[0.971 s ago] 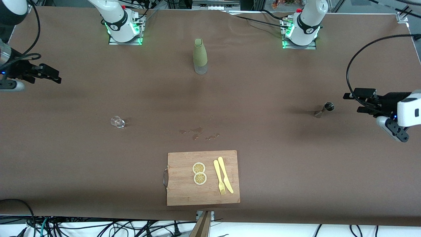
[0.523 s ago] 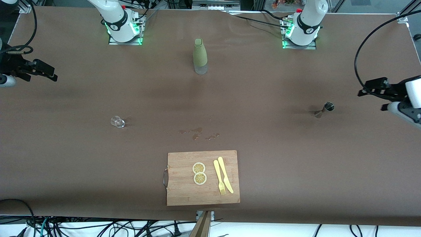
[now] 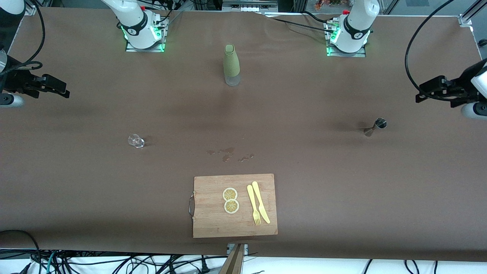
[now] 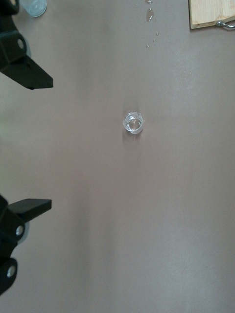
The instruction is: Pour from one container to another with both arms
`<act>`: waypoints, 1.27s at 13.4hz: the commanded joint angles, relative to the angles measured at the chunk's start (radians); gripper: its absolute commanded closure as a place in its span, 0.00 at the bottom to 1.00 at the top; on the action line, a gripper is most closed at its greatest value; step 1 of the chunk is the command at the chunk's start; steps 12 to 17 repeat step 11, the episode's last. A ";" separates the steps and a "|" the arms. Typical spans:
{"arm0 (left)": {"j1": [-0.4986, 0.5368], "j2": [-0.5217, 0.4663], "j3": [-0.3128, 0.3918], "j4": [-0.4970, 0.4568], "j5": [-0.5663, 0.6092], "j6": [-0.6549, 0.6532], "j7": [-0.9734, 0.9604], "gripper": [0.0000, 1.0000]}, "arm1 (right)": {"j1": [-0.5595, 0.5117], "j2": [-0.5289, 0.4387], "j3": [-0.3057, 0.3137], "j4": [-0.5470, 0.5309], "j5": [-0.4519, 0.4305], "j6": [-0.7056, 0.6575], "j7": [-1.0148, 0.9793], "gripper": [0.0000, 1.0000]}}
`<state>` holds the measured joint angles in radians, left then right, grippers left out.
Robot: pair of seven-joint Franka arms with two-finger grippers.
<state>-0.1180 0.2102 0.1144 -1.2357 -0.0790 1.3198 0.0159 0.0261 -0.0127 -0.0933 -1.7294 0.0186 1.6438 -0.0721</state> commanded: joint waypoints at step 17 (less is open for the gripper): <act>-0.003 -0.023 -0.079 -0.057 0.030 0.053 -0.125 0.00 | 0.008 0.005 -0.002 0.027 0.012 -0.027 0.014 0.00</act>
